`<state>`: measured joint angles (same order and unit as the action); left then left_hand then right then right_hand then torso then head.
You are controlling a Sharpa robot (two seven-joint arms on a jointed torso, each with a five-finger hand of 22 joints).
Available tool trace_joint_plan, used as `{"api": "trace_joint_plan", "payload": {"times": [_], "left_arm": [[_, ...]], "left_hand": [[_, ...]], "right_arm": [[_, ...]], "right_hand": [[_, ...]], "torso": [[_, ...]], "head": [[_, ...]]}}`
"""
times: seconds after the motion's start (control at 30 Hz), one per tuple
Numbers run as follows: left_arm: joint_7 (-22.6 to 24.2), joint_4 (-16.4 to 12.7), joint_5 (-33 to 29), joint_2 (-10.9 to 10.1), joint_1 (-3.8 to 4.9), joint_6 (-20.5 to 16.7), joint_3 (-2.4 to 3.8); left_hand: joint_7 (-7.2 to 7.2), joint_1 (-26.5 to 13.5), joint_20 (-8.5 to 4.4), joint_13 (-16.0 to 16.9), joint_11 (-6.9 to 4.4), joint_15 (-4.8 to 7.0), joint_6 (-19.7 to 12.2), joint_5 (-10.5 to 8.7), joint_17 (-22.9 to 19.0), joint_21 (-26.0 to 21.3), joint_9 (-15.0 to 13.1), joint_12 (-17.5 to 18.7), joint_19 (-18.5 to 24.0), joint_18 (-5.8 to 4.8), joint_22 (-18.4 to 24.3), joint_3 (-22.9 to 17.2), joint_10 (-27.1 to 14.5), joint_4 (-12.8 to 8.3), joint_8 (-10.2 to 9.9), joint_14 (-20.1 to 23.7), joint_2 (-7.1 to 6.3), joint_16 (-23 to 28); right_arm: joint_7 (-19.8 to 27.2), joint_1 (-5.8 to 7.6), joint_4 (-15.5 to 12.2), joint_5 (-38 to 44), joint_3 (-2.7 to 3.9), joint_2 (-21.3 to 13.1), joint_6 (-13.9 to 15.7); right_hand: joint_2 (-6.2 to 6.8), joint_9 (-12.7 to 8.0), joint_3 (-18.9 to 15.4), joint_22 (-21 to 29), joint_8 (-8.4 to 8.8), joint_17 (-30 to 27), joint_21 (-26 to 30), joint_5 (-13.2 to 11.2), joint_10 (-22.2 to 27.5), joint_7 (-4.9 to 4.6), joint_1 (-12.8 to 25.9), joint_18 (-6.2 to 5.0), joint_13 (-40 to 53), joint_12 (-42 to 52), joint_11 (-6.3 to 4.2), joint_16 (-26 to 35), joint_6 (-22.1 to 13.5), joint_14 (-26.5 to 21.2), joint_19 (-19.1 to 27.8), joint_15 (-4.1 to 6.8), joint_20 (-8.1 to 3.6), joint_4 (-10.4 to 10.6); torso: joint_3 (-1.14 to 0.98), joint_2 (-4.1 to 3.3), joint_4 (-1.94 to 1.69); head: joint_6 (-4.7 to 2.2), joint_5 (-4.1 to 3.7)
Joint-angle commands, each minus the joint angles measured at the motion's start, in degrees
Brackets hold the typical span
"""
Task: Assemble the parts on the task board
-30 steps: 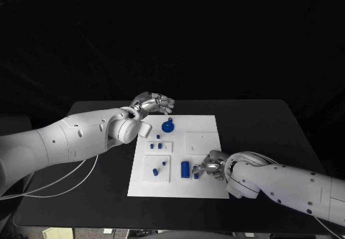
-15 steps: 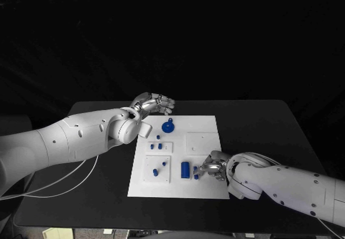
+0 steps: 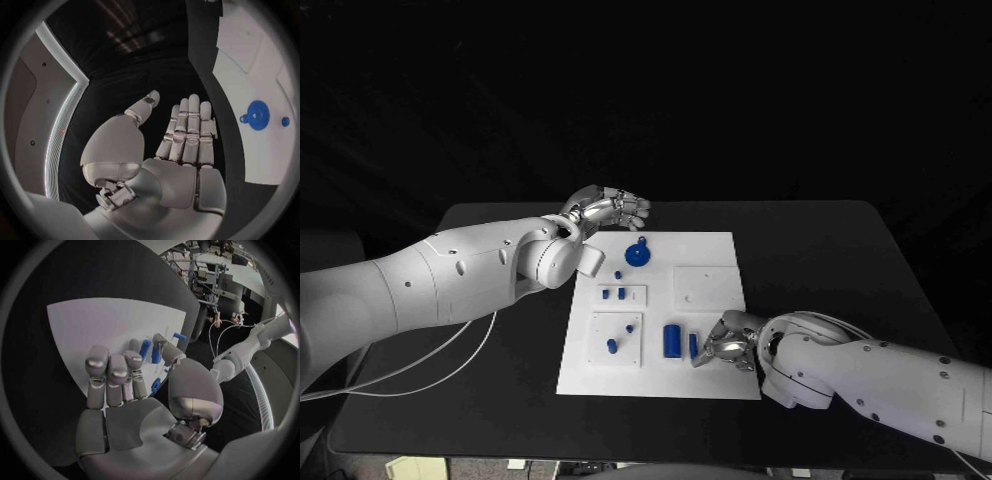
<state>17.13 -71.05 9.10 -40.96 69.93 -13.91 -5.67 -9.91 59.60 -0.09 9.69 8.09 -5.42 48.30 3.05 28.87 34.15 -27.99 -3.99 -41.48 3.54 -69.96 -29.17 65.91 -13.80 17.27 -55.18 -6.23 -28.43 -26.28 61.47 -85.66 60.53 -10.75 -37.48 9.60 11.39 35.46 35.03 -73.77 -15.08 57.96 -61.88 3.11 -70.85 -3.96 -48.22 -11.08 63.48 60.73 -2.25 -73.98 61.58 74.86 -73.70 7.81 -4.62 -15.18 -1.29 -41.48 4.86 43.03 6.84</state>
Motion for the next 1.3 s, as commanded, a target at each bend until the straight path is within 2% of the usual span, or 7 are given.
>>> {"api": "trace_joint_plan", "payload": {"times": [0.03, 0.27, 0.3, 0.33, 0.53, 0.67, 1.3], "left_arm": [[0.3, -0.2, -0.1, 0.0, 0.07, 0.7, 0.03], [0.3, -0.2, -0.1, 0.1, 0.07, 0.8, 0.03], [0.3, -0.2, -0.1, 0.1, 0.07, 0.8, 0.03], [0.3, -0.1, -0.1, 0.1, 0.07, 0.8, 0.03], [0.3, -0.1, -0.1, 0.1, 0.07, 0.8, 0.03], [0.3, -0.1, -0.1, 0.1, 0.07, 0.8, 0.03], [0.2, -0.1, 0.0, 0.1, 0.06, 0.9, 0.03]], "left_hand": [[-0.06, -0.6, 0.08, -0.1, -0.01, -0.27, -0.5, -0.22, 0.1, -0.2, 0.0, -0.1, -0.1, 0.65, -0.1, 0.0, -0.5, 0.3, 0.4, -0.1, 0.09, 0.2], [-0.06, -0.6, 0.08, -0.1, -0.01, -0.27, -0.5, -0.22, 0.1, -0.2, 0.0, -0.1, -0.1, 0.65, -0.1, 0.0, -0.5, 0.3, 0.4, -0.1, 0.09, 0.3], [-0.06, -0.6, 0.08, -0.1, -0.01, -0.27, -0.5, -0.22, 0.1, -0.2, 0.0, -0.1, -0.1, 0.65, -0.1, 0.0, -0.5, 0.3, 0.4, -0.1, 0.09, 0.3], [-0.06, -0.6, 0.09, -0.1, -0.01, -0.27, -0.5, -0.22, 0.1, -0.2, 0.0, -0.1, -0.1, 0.65, -0.1, 0.0, -0.5, 0.3, 0.4, -0.1, 0.09, 0.3], [-0.07, -0.6, 0.09, -0.1, -0.01, -0.27, -0.5, -0.22, 0.2, -0.2, 0.0, -0.1, -0.1, 0.64, -0.1, 0.0, -0.5, 0.4, 0.4, -0.1, 0.09, 0.3], [-0.07, -0.6, 0.09, -0.1, -0.01, -0.27, -0.5, -0.22, 0.2, -0.2, 0.0, -0.1, -0.2, 0.64, -0.1, 0.0, -0.5, 0.4, 0.4, -0.2, 0.1, 0.3], [-0.07, -0.6, 0.09, -0.1, -0.01, -0.27, -0.5, -0.22, 0.2, -0.3, 0.0, -0.1, -0.2, 0.64, -0.2, 0.0, -0.5, 0.4, 0.4, -0.1, 0.1, 0.4]], "right_arm": [[0.7, -0.1, 0.1, 1.1, 0.0, 0.1, -1.2], [-0.1, -0.11, 0.7, 1.5, 0.01, 0.3, -0.2], [-0.2, -0.11, 0.9, 1.5, 0.01, 0.5, -0.1], [-0.2, -0.11, 1.0, 1.5, 0.01, 0.5, -0.2], [-0.4, -0.11, 1.9, 1.8, 0.01, 1.3, -0.2], [-0.3, -0.14, 2.1, 1.5, 0.01, 1.7, -0.2], [-0.8, -0.16, 2.3, 0.8, 0.01, 2.1, -1.8]], "right_hand": [[-0.19, 0.1, 0.0, 0.1, 0.27, 0.1, 0.0, -0.2, 0.3, -0.23, -0.4, -3.92, 0.1, -0.1, 0.03, 0.2, -0.1, 0.2, -0.1, 0.37, -0.34, -0.3], [-1.72, 0.2, -0.4, 0.1, 0.24, 0.1, 0.1, -0.3, 0.3, -0.22, -0.1, -3.92, 0.0, -0.2, 0.03, 0.2, 0.0, 0.2, -0.1, 0.36, -0.24, 0.2], [-4.24, 0.2, -0.6, 0.2, 0.26, 0.1, 0.1, -0.3, 0.2, -0.22, 1.6, -3.92, 0.0, -0.2, 0.04, 0.2, 0.0, 0.1, -0.1, 0.35, -0.1, 2.0], [-4.87, 0.2, -0.5, 0.2, 0.27, 0.1, 0.1, -0.3, 0.2, -0.2, 1.7, -3.92, 0.0, -0.2, 0.01, 0.2, 0.0, 0.1, -0.1, 0.37, -0.12, 2.1], [-7.5, 0.3, 0.6, 0.1, 0.26, 0.2, 0.1, -0.3, 0.3, -0.1, 0.8, -3.92, 0.0, -0.2, -0.09, 0.2, 0.0, 0.1, 0.1, 0.45, -0.22, 1.8], [-8.85, 0.3, 5.4, 0.1, 0.31, 0.3, 0.1, -0.3, 0.2, -0.11, -0.6, -3.92, 0.0, -0.3, -0.07, 0.2, 0.2, 0.0, 0.3, 0.41, -0.07, 3.3], [-9.48, 0.2, 11.2, -0.1, 0.42, 0.4, -0.6, -0.2, 0.1, -0.23, -0.1, -3.92, 0.0, -0.2, 0.05, 0.1, 0.4, 0.1, 0.2, 0.25, 0.35, 3.6]], "torso": [[-0.02, -0.01, -0.01], [-0.01, -0.01, 0.0], [0.0, 0.0, -0.02], [0.0, 0.0, -0.02], [0.0, -0.01, -0.02], [0.01, -0.02, 0.0], [0.03, -0.01, -0.01]], "head": [[0.07, -0.01], [0.09, -0.01], [0.11, 0.0], [0.11, 0.0], [0.14, -0.05], [0.28, -0.08], [0.41, -0.08]]}}
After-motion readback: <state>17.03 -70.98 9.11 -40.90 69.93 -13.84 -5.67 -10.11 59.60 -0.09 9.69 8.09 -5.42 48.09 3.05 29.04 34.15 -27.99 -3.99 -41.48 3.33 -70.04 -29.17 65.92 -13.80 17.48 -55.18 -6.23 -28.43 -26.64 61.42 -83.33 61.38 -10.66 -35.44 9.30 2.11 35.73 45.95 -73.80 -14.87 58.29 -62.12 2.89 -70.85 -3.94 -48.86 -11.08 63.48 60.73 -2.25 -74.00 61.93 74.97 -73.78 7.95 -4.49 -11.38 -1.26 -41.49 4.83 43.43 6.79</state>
